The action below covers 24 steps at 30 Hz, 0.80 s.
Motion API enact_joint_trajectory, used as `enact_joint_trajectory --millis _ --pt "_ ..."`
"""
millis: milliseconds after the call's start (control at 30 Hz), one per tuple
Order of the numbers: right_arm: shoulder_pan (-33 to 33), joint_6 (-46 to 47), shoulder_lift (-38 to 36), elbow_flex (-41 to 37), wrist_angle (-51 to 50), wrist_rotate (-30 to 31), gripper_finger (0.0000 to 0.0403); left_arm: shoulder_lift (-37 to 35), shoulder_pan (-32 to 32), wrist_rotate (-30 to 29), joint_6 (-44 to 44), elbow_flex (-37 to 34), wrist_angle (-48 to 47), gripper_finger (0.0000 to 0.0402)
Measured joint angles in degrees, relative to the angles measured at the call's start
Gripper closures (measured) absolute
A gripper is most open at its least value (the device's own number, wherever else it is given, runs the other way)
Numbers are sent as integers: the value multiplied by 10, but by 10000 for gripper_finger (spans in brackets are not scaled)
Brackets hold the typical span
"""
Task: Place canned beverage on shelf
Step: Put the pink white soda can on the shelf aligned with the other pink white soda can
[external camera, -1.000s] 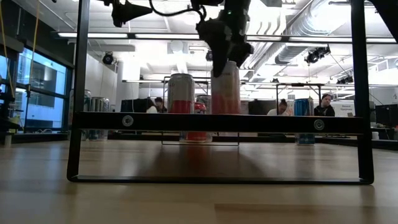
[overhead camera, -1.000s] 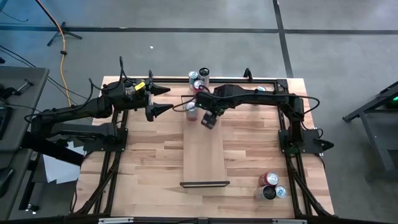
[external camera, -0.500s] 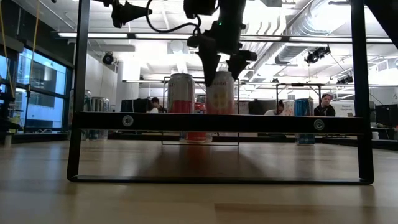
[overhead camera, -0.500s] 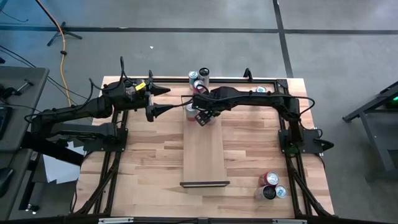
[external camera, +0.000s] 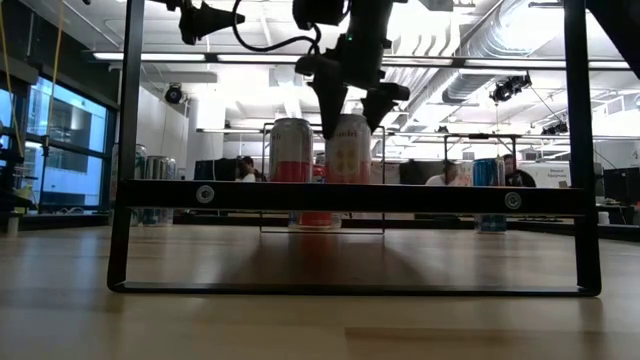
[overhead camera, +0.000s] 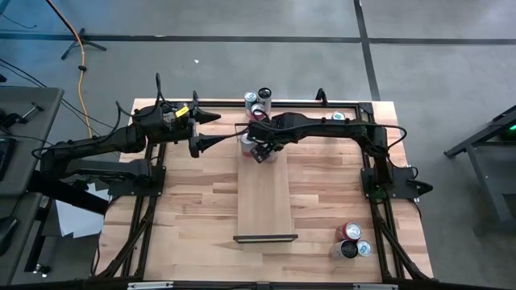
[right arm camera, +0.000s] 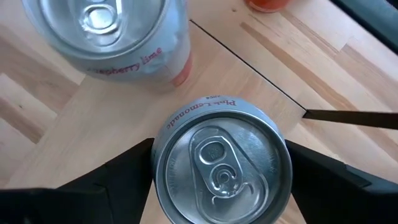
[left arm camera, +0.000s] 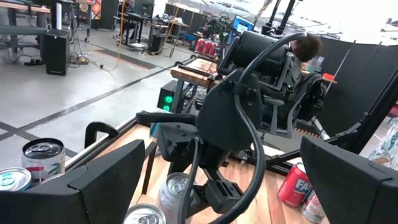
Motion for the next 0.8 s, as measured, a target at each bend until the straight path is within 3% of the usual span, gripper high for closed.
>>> enact_joint_trajectory --millis 500,800 --pt "-7 -17 0 0 4 -11 84 0 0 0 0 0 0 12" --pt "-9 -21 3 -1 3 -6 9 0 0 0 0 0 0 12"
